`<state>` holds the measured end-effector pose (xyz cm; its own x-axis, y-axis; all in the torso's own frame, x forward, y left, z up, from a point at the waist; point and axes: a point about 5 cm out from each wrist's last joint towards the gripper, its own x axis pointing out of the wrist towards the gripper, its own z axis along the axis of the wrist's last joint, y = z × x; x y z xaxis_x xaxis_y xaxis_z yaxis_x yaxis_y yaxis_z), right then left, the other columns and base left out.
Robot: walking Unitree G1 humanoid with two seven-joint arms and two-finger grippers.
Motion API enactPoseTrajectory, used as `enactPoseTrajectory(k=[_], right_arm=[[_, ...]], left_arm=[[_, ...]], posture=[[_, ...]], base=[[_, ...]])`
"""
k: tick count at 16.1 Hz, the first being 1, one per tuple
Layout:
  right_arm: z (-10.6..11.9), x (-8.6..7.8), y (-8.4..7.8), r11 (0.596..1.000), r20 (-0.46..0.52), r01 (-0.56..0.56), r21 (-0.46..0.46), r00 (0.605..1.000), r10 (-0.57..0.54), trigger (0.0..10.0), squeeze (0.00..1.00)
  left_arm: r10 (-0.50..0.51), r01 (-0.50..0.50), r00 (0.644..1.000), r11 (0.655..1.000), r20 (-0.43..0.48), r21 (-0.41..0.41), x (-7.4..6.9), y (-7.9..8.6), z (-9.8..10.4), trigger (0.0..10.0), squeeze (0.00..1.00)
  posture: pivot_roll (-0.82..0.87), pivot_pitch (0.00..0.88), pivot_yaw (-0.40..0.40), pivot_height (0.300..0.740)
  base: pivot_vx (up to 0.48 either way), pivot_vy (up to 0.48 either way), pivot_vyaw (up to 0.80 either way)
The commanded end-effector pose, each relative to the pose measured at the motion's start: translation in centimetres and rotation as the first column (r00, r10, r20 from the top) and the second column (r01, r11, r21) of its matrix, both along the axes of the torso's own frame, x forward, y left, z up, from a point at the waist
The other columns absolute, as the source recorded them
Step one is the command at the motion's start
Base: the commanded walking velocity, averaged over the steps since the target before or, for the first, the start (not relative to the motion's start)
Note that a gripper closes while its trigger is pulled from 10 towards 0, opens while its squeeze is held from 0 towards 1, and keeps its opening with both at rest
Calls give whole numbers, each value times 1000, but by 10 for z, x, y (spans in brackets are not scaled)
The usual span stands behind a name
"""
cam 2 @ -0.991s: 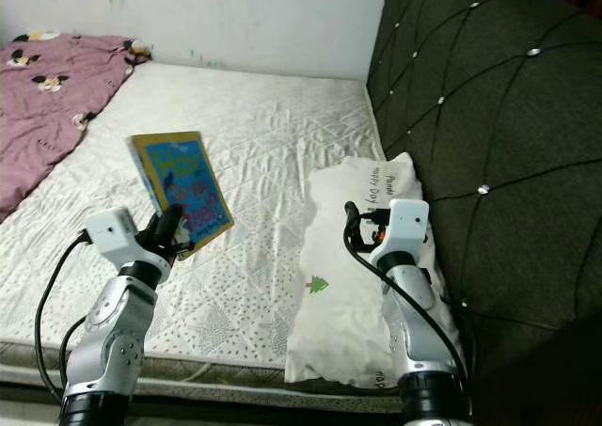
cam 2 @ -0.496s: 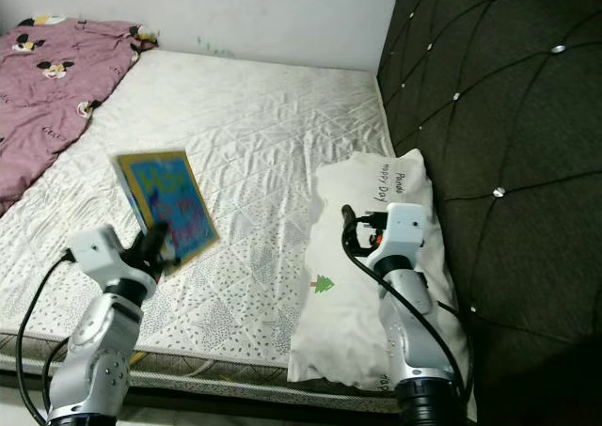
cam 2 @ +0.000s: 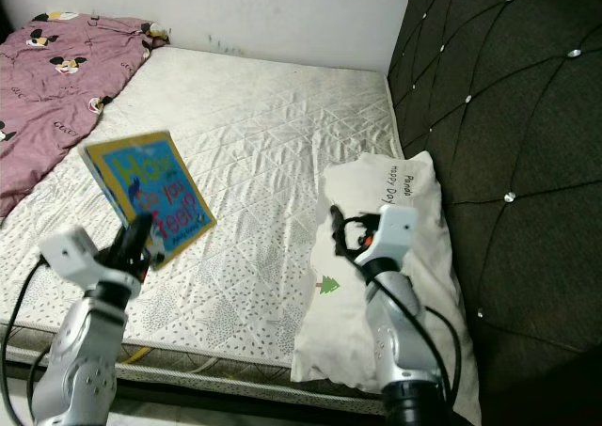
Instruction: Clean up the room
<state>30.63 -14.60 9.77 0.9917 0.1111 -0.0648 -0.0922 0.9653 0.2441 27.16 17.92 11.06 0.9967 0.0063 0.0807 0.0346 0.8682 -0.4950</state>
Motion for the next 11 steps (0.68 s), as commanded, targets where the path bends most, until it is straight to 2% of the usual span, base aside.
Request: enactPoseTrajectory(k=[1,4,5,6,7,11], right_arm=[[6,-1,2,1000,20,-19,4,1000,18,10000,0],[6,-5,1,999,4,-39,-10,999,39,10000,0],[6,-8,-1,999,-2,-40,-15,999,40,10000,0],[5,-9,-2,999,-12,-33,-4,999,33,10000,0],[5,-9,-1,999,-17,-38,4,999,38,10000,0],[9,-7,4,998,-6,-66,-5,998,66,10000,0]], left_arm=[[11,-11,1000,1000,-4,25,3,-4,2,10000,0],[43,-32,995,993,-92,118,-1,-1,-3,10000,0],[37,-30,999,984,-38,175,-5,2,0,10000,0],[49,-45,999,984,-21,172,-8,6,-1,10000,0],[85,-75,995,984,-52,160,-9,9,-5,10000,0],[70,-62,996,987,-47,151,-5,4,-1,10000,0]], posture=[[-38,87,-36,740],[-53,149,-60,740],[-54,161,-64,740],[-56,167,-65,740],[-56,166,-66,736],[-56,164,-66,698]], base=[[0,0,0],[0,0,0],[0,0,0],[0,0,0],[0,0,0],[0,0,0]])
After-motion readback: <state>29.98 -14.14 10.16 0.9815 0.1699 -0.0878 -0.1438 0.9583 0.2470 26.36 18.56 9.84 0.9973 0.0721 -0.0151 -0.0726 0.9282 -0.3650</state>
